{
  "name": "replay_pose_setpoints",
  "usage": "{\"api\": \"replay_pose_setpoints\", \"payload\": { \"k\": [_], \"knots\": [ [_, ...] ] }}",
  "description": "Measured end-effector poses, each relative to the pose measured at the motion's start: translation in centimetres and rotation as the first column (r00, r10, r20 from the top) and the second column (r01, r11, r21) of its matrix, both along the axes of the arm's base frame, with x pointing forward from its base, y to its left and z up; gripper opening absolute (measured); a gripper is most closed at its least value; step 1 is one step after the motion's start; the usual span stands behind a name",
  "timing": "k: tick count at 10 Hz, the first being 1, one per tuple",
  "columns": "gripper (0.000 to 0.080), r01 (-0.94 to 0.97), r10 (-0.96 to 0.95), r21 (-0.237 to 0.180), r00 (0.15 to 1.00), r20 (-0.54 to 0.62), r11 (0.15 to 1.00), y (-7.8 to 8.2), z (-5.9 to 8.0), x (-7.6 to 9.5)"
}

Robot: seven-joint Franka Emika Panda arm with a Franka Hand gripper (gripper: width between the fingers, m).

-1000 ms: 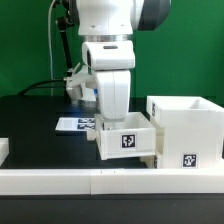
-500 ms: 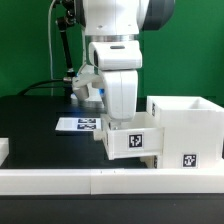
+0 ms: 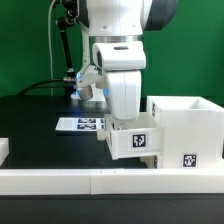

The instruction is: Assemble drawer

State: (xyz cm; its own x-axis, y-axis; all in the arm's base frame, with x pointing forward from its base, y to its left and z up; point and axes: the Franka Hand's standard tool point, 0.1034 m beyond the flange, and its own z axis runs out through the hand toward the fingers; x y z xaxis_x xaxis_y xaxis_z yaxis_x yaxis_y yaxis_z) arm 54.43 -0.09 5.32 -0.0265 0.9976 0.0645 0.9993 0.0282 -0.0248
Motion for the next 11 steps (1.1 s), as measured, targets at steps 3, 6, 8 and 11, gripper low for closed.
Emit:
{"api": "replay_pose_setpoints", "payload": {
  "k": [3, 6, 8, 11],
  "knots": [
    [0.0044, -0.014, 0.014, -0.001, 1.000, 0.002, 1.000, 0.28, 0.04, 0.07],
    [0.0044, -0.073, 0.074, -0.020, 0.997, 0.013, 0.997, 0.49, 0.10, 0.25],
    [0.0044, -0.073, 0.073, -0.020, 0.997, 0.013, 0.997, 0.45, 0.10, 0.25],
    [0.0044, -0.059, 0.059, -0.020, 0.998, 0.012, 0.998, 0.82, 0.11, 0.25]
  ]
}}
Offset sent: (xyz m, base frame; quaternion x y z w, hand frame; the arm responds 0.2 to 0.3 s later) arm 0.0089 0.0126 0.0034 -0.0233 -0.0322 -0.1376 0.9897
